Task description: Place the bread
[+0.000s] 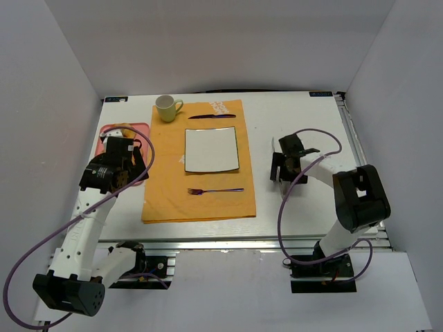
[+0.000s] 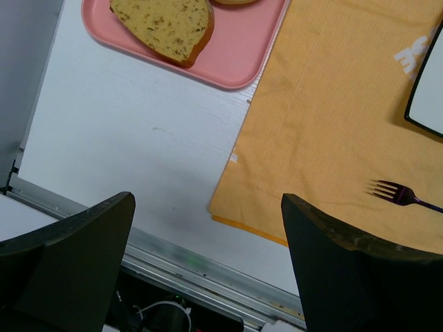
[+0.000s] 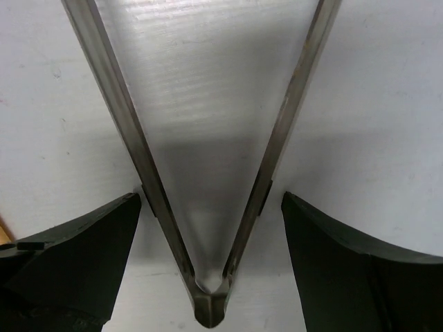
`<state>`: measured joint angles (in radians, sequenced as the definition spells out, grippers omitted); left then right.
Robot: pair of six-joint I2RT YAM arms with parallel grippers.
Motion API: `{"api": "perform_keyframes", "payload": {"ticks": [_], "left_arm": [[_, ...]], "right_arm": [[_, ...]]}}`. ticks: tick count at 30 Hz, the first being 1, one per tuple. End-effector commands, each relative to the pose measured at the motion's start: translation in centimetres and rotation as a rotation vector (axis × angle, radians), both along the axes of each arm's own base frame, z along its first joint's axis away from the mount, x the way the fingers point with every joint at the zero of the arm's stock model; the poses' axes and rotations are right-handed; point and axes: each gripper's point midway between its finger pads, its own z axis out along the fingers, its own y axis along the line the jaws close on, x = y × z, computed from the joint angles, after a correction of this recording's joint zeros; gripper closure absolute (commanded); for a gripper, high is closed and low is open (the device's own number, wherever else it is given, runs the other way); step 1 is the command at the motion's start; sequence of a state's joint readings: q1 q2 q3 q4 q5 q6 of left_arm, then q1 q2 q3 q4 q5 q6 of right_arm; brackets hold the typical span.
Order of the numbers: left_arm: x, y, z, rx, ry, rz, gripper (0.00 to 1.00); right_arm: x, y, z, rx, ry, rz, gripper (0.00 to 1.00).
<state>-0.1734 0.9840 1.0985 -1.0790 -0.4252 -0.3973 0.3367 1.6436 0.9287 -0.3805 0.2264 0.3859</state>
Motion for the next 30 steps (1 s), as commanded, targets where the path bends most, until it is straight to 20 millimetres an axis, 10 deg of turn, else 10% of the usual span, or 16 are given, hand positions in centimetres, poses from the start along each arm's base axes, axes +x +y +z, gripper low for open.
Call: {"api": "perform_keyframes", "payload": {"ticks": [1,7,13,16,23,30], "left_arm": [[0.1,0.5,1.8,0.024,-0.035,0.005,0.02],[0.3,0.8,3.0,0.040,-0.046,0.015,0.02],[1.3,1.3,8.0,0.054,-0.138,0.043,0.02],[2.1,1.5,12.0,0.049,-0.224,0.073,0.02],[3.0,1.4,19.0,0.000,-0.372,0.106,0.02],[0.2,2.9,22.5,0.021,-0.457,0.159,0.02]], "right_arm": [[2.1,0.4,0.2,-0.009,-0.059,-0.055,0.11],[2.4,0.6,0.8,-0.001,-0.080,-0.078,0.52],[3.9,1.4,10.7,-0.024,-0.231,-0.009,0.67],[3.7,5.1,17.2,0.032,-0.321,0.100,0.72],[-0.6,24.9,24.1,0.339,-0.322,0.562,0.70],[-4.0,39.6,23.0,0.533,-0.252,0.783,0.72]]}}
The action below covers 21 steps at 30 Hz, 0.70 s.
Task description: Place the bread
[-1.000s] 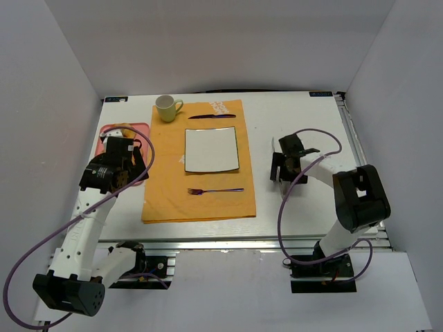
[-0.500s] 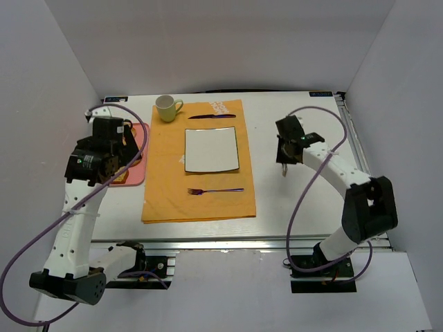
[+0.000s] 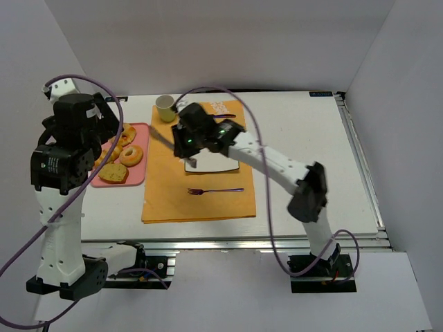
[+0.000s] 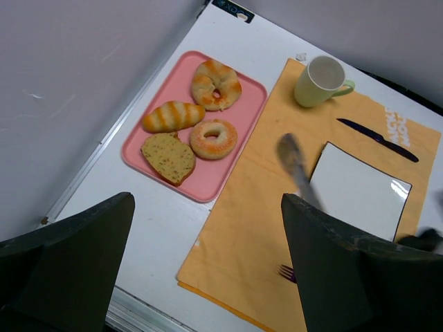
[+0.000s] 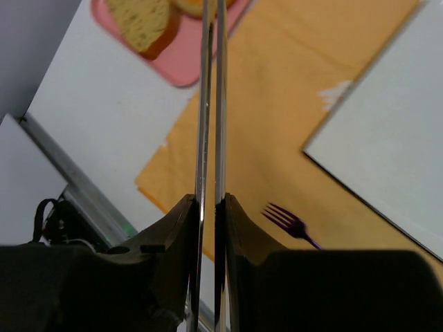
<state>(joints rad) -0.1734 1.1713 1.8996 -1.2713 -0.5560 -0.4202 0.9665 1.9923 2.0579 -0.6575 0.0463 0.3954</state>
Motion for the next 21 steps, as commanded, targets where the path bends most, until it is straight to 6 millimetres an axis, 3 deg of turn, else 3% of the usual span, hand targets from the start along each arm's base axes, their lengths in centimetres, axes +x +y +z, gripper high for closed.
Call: {"api": "perform_keyframes", "payload": {"ticks": [1,3,4,7,14,21], "left_arm": [[-3.0,1.6,1.7,0.020,-0.044,0.064,0.02],[-3.7,1.9,2.1,0.027,-0.064,0.069,0.02],[-4.3,2.1,2.3,0.028,-0.077,0.073,0.02],[-4.5,2.0,1.8,0.027,-0.069,0.068,0.02],[-4.8,1.4,0.1,0.013,-0.026,0.033,0.02],[-5.6,1.4,-1.1,0.020,0.006,0.017,0.02]], "right_arm": [[-1.8,5.6,-0.7,0.082,0.082,0.108,0.72],[-1.8,7.9,-0.8,0.152,0.116,0.111,0.72],[-1.6,8.8,-2.1,0.158,0.141,0.104,0.70],[-1.1,10.5,-3.1,0.221,0.171,0.070,0.70],[-0.2,12.8,-3.9,0.302,0.212,0.037,0.62],[1.0,12.9,-5.2,0.299,0.199,-0.035,0.59]]}}
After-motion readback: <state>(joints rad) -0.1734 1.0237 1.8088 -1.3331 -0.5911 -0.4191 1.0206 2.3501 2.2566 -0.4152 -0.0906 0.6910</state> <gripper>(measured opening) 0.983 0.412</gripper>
